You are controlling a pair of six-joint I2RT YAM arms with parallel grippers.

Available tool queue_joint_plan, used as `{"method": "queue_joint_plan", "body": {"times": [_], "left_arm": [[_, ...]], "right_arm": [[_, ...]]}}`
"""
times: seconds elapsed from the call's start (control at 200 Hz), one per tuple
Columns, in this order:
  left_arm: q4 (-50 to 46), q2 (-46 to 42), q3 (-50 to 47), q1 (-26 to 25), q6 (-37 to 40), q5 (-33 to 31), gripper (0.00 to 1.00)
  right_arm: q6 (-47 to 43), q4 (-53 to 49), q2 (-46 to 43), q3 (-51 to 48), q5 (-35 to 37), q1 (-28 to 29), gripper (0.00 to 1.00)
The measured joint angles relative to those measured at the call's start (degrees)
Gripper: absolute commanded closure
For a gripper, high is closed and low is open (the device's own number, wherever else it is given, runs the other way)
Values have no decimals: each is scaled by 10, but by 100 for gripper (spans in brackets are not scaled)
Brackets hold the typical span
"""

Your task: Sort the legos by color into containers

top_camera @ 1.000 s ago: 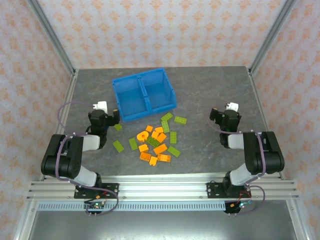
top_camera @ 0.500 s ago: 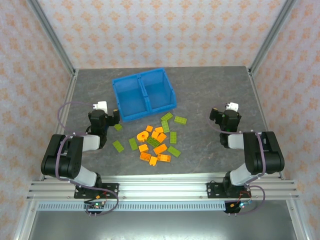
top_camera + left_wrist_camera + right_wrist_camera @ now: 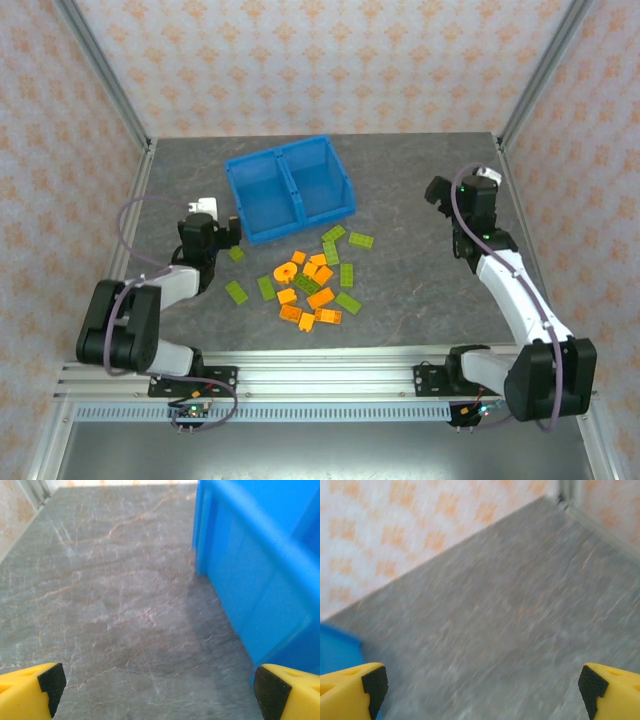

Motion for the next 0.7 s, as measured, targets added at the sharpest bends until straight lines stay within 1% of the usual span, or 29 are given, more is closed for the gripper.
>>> {"method": "queue_joint_plan", "body": {"times": [0.075, 0.14, 0.215, 0.3, 0.385, 0.48, 0.596, 0.701], "left_arm": [[-64, -63, 21, -32, -10, -32, 0], [-116, -121, 37, -61, -19, -44, 0], [-175, -195, 49, -83, -27, -34, 0], [-245, -268, 60, -85, -27, -8, 0], [-320, -329, 83, -85, -23, 35, 0], [-389, -361, 121, -85, 0, 103, 0], [-480, -361, 177, -85, 69, 202, 0], [-544, -355, 195, -85, 140, 274, 0]], "right_arm": [[7, -71, -1, 13, -31, 31, 1], [6, -124, 4, 17, -58, 58, 1], [-8, -169, 21, 22, -86, 91, 1], [-43, -206, 59, 36, -104, 140, 0], [-105, -226, 115, 61, -102, 195, 0], [-182, -229, 177, 93, -90, 235, 2], [-271, -230, 262, 144, -78, 242, 6], [-336, -234, 349, 202, -71, 240, 9]]}}
